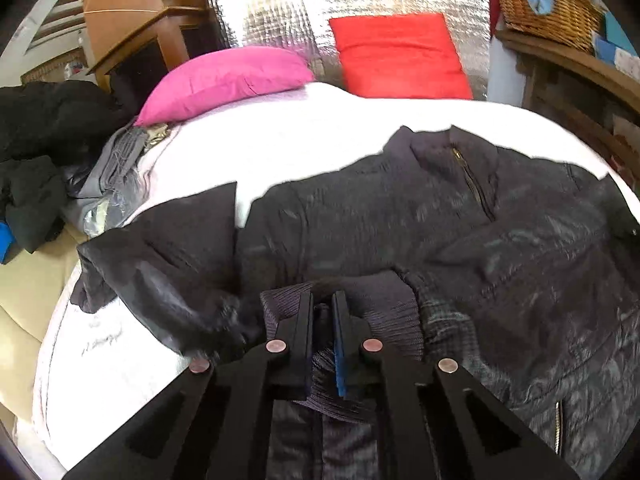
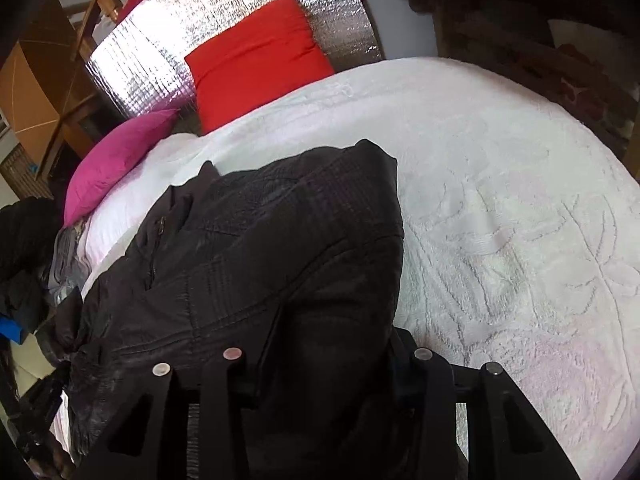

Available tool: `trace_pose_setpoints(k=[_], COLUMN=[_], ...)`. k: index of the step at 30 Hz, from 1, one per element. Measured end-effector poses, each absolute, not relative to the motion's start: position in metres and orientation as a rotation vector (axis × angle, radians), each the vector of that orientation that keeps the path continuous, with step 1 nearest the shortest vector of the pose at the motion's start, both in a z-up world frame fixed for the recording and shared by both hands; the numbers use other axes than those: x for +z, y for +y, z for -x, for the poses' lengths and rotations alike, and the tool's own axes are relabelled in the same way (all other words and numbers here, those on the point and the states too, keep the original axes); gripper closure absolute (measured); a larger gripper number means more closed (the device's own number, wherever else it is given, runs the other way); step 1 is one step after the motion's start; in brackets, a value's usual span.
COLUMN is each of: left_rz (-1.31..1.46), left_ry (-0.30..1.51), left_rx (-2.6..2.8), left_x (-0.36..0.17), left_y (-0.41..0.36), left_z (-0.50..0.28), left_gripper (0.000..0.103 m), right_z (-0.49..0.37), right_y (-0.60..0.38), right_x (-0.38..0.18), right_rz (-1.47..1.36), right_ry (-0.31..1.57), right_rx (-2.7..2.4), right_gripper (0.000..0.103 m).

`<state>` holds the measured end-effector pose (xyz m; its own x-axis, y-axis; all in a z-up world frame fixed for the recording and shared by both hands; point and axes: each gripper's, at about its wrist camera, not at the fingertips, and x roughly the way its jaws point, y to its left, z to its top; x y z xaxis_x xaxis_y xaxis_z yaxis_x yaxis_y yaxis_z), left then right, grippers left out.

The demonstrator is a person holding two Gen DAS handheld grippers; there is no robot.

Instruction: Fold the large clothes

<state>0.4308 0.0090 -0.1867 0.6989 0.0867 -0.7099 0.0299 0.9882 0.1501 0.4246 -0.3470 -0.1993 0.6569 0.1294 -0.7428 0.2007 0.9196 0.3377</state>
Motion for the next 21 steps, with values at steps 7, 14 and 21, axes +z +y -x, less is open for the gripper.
trace_pose_setpoints(k=[7,14,21], left_rz=[-0.060,0.000,0.015], left_ry=[0.770,0.883,0.909], left_rx=[0.042,0.006,-0.077], left_x=[-0.175,-0.192,-0.199], left_y=[0.032,0.044,0.030], left_z=[-0.443,-0.451,-0.448], left_gripper=[0.095,0.071,0.061], right_z=[-0.422,-0.424,-0.424], right_y=[-0.363,-0.373,-0.364], right_x=[-0.194,-0.207,-0.211], right_rz=[-0.492,-0.573,-0.548], right_ry=[0.819,0.902,0.911], right_rx=[-0.035,0.016,0.040], right_gripper=[0.064,0.037,0.034])
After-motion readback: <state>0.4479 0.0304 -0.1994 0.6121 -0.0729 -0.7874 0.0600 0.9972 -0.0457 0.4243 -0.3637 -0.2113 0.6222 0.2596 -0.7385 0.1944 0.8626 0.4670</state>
